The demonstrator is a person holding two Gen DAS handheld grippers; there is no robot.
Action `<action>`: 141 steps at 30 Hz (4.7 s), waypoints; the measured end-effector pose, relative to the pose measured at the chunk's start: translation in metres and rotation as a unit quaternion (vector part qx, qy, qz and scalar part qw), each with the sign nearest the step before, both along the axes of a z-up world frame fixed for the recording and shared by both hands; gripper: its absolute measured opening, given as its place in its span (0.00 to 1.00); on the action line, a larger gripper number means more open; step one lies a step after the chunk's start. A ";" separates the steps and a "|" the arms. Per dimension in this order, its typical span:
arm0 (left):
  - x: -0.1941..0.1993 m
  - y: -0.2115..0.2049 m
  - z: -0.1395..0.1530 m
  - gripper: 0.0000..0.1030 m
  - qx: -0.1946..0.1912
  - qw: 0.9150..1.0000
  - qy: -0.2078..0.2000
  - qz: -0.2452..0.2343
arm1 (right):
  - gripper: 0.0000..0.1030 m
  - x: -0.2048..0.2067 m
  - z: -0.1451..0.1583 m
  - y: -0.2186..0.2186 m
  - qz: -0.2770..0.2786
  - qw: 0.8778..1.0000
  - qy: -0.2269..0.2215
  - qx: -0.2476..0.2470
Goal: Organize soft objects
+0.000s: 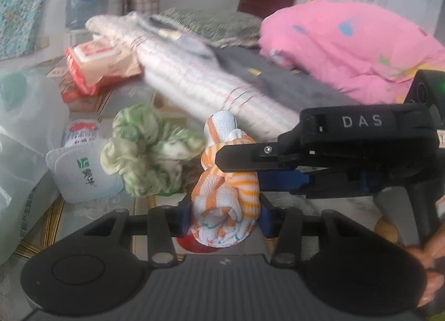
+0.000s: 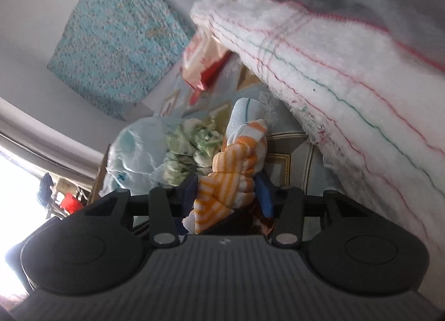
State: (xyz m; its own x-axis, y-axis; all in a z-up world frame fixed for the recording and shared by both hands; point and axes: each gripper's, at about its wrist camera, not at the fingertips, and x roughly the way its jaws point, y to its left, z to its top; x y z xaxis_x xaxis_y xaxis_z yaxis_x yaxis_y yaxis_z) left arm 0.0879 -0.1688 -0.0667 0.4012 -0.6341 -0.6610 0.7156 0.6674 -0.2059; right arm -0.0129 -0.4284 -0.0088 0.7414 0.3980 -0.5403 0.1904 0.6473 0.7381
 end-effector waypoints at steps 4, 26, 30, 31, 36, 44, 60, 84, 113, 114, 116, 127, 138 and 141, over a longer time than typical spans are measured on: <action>-0.015 0.013 0.022 0.46 -0.038 0.999 -0.024 -0.002 | 0.43 -0.018 0.032 0.012 -0.004 0.999 -0.037 -0.034; 0.004 0.277 0.112 0.46 -0.055 0.928 -0.073 0.362 | 0.44 0.150 0.122 0.301 0.366 0.917 -0.157 -0.038; 0.037 0.292 0.104 0.51 -0.059 0.924 -0.034 0.376 | 0.45 0.180 0.115 0.325 0.369 0.917 -0.143 -0.053; 0.048 0.294 0.099 0.59 -0.054 0.925 -0.014 0.375 | 0.46 0.187 0.113 0.330 0.372 0.915 -0.143 -0.065; 0.066 0.308 0.078 0.67 -0.047 0.915 0.033 0.399 | 0.58 0.197 0.102 0.332 0.360 0.916 -0.150 -0.092; 0.053 0.304 0.088 0.70 -0.043 0.911 -0.002 0.411 | 0.61 0.185 0.091 0.292 0.340 0.926 -0.153 -0.063; -0.016 0.254 0.128 0.85 -0.084 0.941 -0.082 0.318 | 0.82 0.080 0.122 0.136 0.187 0.961 -0.186 -0.079; 0.011 0.060 0.021 0.55 0.049 0.989 -0.046 0.135 | 0.77 0.038 0.027 0.026 0.095 0.990 -0.097 -0.035; 0.044 0.059 -0.013 0.43 0.096 0.981 -0.058 0.159 | 0.51 0.106 -0.015 0.062 0.143 0.986 -0.063 -0.053; 0.045 0.057 -0.014 0.43 0.096 0.981 -0.058 0.159 | 0.51 0.106 -0.015 0.063 0.148 0.985 -0.067 -0.052; 0.047 0.053 -0.014 0.43 0.096 0.981 -0.058 0.158 | 0.51 0.109 -0.016 0.067 0.157 0.984 -0.069 -0.054; 0.057 0.042 -0.018 0.48 0.092 0.982 -0.051 0.157 | 0.50 0.115 -0.027 0.068 0.170 0.982 -0.072 -0.041; 0.045 0.045 -0.005 0.48 0.071 0.985 -0.032 0.156 | 0.51 0.102 -0.014 0.067 0.171 0.982 -0.072 -0.039; 0.041 0.052 0.005 0.48 0.049 0.986 -0.013 0.159 | 0.51 0.095 -0.008 0.062 0.170 0.983 -0.074 -0.018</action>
State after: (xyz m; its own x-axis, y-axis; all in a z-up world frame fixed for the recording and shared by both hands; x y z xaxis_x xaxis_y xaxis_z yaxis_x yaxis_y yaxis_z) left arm 0.1293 -0.1170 -0.0621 0.5867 -0.4075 -0.6998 0.4708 0.8747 -0.1146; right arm 0.0823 -0.3661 -0.0172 0.6405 0.6184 -0.4554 -0.1484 0.6815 0.7166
